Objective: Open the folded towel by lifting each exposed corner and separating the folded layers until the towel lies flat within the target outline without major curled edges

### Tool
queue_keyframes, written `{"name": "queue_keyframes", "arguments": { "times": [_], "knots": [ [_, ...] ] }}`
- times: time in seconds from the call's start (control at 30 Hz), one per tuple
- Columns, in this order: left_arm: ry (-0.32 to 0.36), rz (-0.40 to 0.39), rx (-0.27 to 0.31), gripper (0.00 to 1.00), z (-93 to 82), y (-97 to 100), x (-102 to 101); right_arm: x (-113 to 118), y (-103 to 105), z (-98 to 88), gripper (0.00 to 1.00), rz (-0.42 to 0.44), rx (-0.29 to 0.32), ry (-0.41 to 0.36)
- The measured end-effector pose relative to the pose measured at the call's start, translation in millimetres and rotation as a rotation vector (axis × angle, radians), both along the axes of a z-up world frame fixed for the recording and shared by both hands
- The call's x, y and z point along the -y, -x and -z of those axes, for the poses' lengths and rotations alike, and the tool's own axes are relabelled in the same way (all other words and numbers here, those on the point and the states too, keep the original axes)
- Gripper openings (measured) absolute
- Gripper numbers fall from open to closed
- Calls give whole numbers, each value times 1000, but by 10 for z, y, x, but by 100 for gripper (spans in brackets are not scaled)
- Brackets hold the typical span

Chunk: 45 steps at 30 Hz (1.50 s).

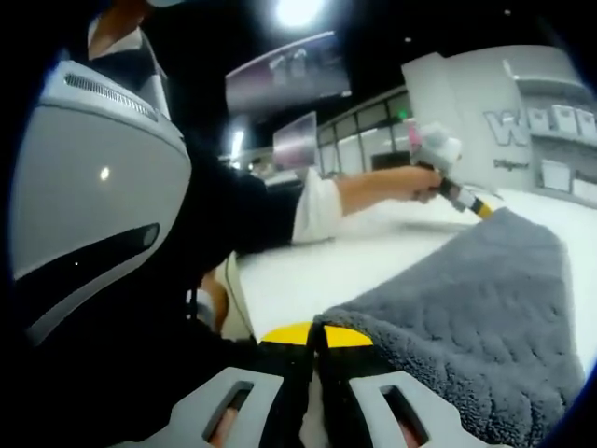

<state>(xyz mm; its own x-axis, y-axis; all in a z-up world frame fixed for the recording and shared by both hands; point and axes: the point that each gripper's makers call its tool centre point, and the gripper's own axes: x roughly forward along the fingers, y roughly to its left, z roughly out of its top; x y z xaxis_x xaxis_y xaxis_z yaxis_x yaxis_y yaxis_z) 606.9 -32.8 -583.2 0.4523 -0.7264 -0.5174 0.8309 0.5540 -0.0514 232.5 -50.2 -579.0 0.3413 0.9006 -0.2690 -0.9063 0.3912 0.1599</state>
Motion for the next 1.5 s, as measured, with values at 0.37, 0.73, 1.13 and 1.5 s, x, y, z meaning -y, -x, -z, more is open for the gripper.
{"name": "queue_keyframes", "arguments": {
  "times": [0.37, 0.73, 1.13, 1.5],
  "knots": [
    [-93, 7, 105, 20, -57, -57, -124, 7, -31, -43, 0, 20, 42, -11],
    [-123, -12, 115, 20, -127, 1, -279, 95, -197, -152, 4, 74, 89, -37],
    [-72, -18, 141, 20, -300, 162, -97, 75, -323, -228, 4, 140, 168, -31],
    [-13, 79, 107, 22, -306, 449, 179, 195, -575, -253, 8, 211, 258, 39]
  ]
}}
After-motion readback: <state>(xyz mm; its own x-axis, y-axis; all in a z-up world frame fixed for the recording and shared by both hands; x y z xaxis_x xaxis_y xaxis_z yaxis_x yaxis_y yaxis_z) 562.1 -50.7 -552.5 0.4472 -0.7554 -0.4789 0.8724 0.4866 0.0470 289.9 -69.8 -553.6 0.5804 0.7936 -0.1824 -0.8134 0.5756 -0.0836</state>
